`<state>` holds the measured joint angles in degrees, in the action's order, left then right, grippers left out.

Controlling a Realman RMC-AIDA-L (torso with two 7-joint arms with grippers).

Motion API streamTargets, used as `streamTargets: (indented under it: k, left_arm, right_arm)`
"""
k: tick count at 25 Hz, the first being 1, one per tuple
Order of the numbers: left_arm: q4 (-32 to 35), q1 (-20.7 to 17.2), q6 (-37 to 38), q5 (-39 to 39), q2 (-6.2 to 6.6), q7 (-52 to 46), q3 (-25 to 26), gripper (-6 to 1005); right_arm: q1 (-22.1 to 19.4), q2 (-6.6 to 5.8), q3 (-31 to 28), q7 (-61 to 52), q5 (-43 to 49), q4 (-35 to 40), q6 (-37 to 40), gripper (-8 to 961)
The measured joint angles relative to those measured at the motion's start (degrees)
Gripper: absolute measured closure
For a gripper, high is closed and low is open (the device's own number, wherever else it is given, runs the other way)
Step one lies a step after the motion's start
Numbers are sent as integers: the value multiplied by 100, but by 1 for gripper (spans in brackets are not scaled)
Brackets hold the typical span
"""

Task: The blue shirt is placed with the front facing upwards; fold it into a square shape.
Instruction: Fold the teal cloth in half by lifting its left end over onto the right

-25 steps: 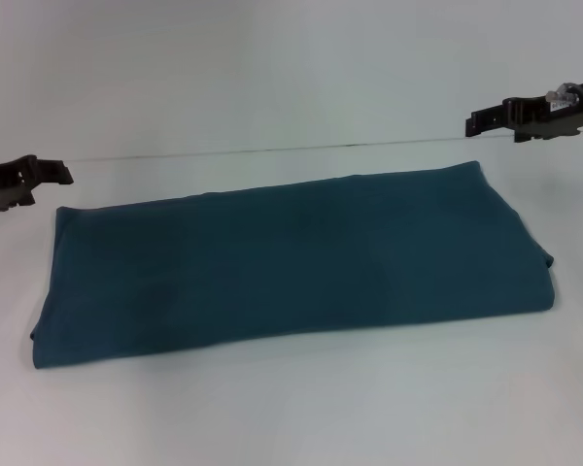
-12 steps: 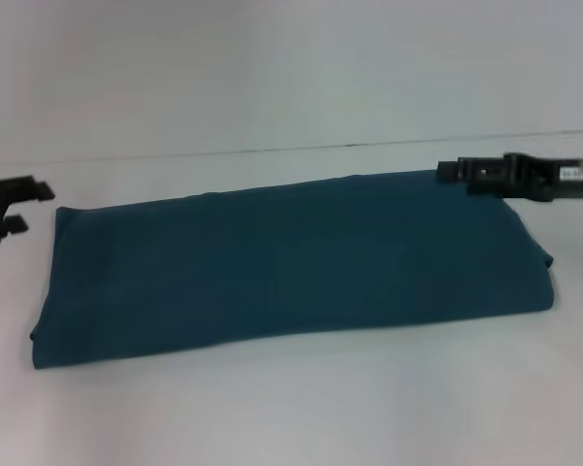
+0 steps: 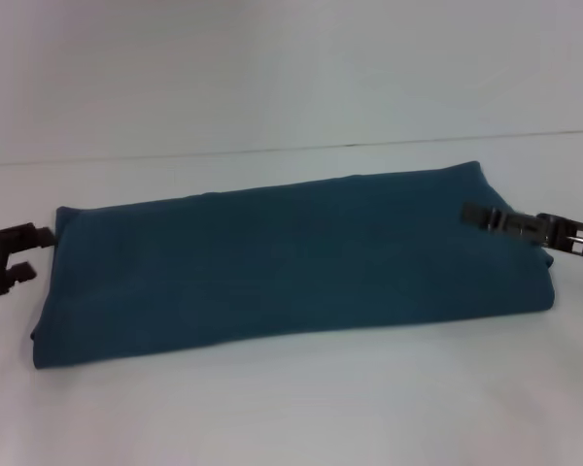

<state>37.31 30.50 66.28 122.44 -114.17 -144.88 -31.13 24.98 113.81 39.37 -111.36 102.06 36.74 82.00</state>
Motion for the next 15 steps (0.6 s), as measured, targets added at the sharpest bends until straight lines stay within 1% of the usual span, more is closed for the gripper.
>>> streamTargets:
  k: [3,8,10,13,15]
  left_arm:
    - [-75,28,-94,85,7,-64,6,343]
    - [-169,106,-293,81,-65,-54,-27,343]
    - [-229,117,-422,59,-104,-58,-17,343]
    - [-291,124,-665,50,-213,-59,-2,343]
    - [-356,124,-772,48,-239,-57,-2,343]
  right_arm:
    - [-58,4,0,26,1,-37,-10,118]
    - [-82,39,0,79,4,-72,-73,118]
    - [-61,40,0,132,5,-140,-89,118]
    - [-31,42,0,183,4,-190,-166,118]
    - [-28,43,0,185,5,-193,-221,118]
